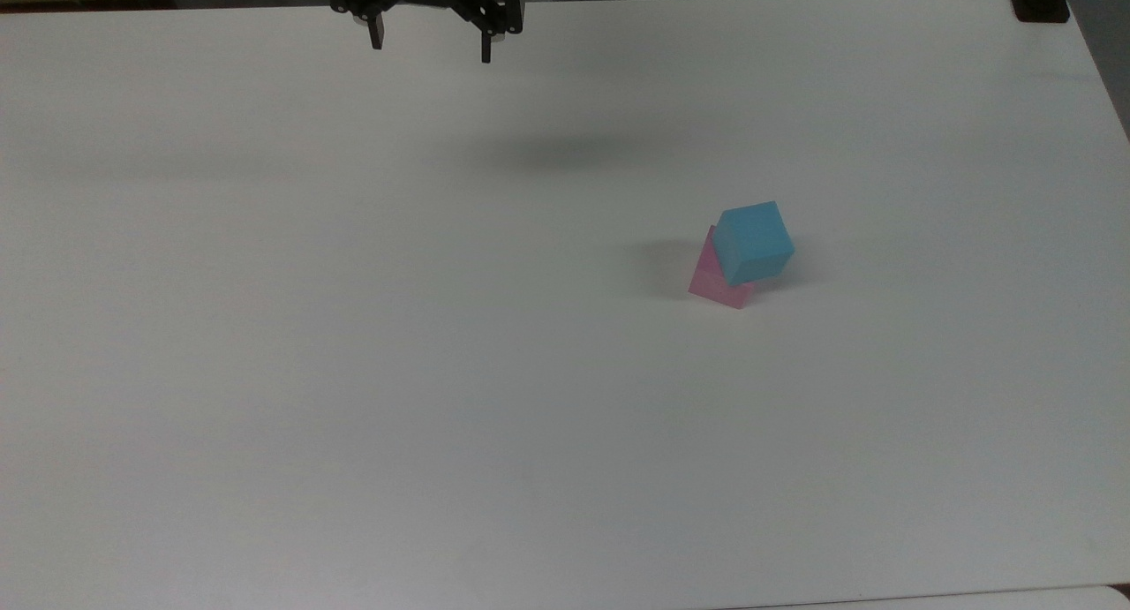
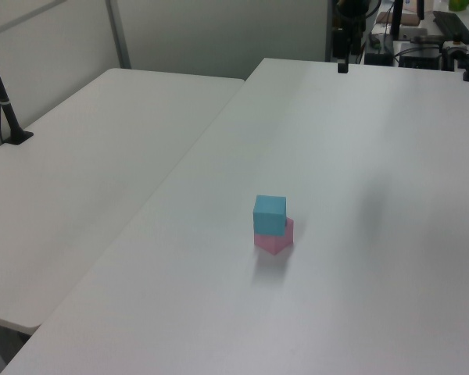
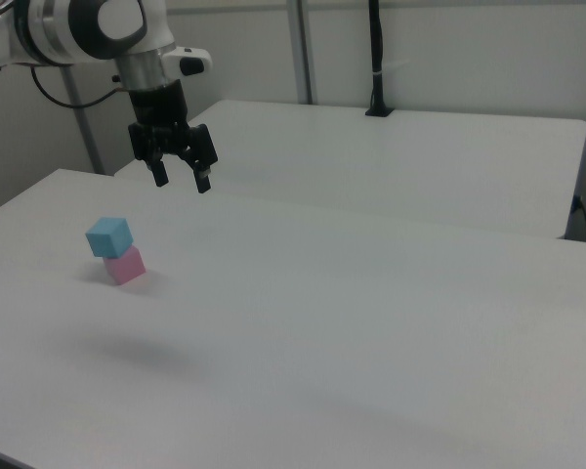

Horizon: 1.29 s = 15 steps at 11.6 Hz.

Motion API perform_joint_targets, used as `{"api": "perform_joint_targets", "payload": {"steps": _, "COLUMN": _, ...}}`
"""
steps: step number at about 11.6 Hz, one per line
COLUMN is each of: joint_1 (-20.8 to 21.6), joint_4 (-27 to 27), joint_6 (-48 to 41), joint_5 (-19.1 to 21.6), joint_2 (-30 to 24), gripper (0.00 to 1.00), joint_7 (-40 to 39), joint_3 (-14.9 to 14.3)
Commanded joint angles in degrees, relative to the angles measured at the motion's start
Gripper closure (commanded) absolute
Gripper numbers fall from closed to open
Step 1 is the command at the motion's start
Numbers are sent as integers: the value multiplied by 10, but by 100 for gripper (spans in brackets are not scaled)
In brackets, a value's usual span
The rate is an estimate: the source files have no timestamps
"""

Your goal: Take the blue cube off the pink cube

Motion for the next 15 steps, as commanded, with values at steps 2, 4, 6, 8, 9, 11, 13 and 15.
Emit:
{"api": "perform_joint_targets", "payload": {"steps": 2, "joint_1": -7, "joint_4": -16, "joint_6": 8, "joint_5": 12, "joint_2": -14, "gripper": 0, "joint_7": -6, "joint_3": -1}}
{"api": "perform_joint_targets", "payload": {"steps": 4, "joint_1": -7, "joint_4": -16, "joint_6": 8, "joint_5": 12, "joint_2": -14, "gripper": 0, "joint_7": -6, "joint_3": -1}}
{"api": "perform_joint_targets", "payload": {"steps": 6, "joint_1": -7, "joint_4": -16, "joint_6": 8, "joint_5": 12, "joint_2": -14, "gripper": 0, "joint_7": -6, "joint_3": -1}}
{"api": "perform_joint_targets", "payload": {"steps": 8, "joint_1": -7, "joint_4": -16, "joint_6": 7, "joint_5": 12, "joint_2": -15, "gripper": 0, "joint_7": -6, "joint_3": -1}}
{"api": "perform_joint_targets", "payload": {"steps": 9, "joint_1": -7, "joint_4": -17, "joint_6": 8, "joint_5": 12, "joint_2": -14, "gripper": 0, "joint_7": -6, "joint_3": -1}}
{"api": "perform_joint_targets", "payload": {"steps": 11, "joint_1": -6, "joint_4": -16, "joint_6": 9, "joint_5": 12, "joint_2": -11, "gripper": 0, "joint_7": -6, "joint_3": -1}}
{"api": "perform_joint_targets", "payload": {"steps": 13, "joint_1": -2, "joint_4": -16, "joint_6": 23, "joint_5": 28, "joint_2": -6, "gripper": 0, "joint_7": -5, "joint_3": 0}}
{"api": "perform_joint_targets", "payload": {"steps": 15, "joint_1": 3, "joint_4": -15, "joint_6": 47, "joint_5": 61, "joint_2": 7, "gripper": 0, "joint_7": 4, "joint_3": 7}}
